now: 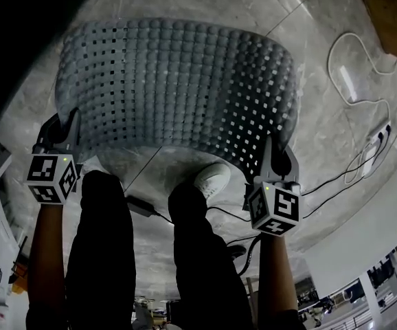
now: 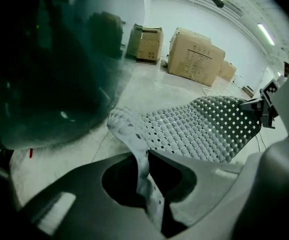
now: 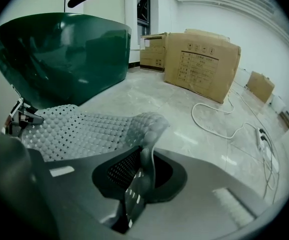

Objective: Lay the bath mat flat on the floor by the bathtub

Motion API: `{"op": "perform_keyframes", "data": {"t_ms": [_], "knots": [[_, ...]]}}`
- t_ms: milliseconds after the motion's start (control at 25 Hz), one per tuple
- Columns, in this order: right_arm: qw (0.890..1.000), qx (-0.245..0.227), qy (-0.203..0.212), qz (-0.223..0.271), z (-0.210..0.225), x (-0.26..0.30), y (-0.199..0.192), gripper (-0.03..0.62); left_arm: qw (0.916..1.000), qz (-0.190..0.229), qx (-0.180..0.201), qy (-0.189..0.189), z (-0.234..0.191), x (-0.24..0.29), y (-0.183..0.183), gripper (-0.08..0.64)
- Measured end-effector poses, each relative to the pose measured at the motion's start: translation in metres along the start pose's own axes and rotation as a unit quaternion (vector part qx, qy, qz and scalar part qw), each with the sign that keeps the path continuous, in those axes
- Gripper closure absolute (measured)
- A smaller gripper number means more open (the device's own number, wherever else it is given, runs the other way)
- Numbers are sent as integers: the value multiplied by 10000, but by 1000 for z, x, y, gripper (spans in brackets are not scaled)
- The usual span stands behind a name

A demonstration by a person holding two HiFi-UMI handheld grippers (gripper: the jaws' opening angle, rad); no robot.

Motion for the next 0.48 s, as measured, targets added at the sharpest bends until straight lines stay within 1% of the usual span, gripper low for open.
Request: {"op": "perform_keyframes", "data": {"t_ms": [240, 480], "knots": [[9999, 65, -106, -117, 9, 17, -18, 541, 9995, -106, -292, 38, -23, 17, -15, 542], [9994, 235, -186, -196, 15, 30, -35, 540, 9991, -84, -391, 127, -39, 33, -24, 542]]}}
Point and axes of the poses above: the fingertips, and each gripper's own axes: x forward along the fingers, z to its right, y out of its top, the point moved 1 cm from there along -x, backward along the fingers, and after that the axes turned 13 degrees about -x, right-handed, at the moved point
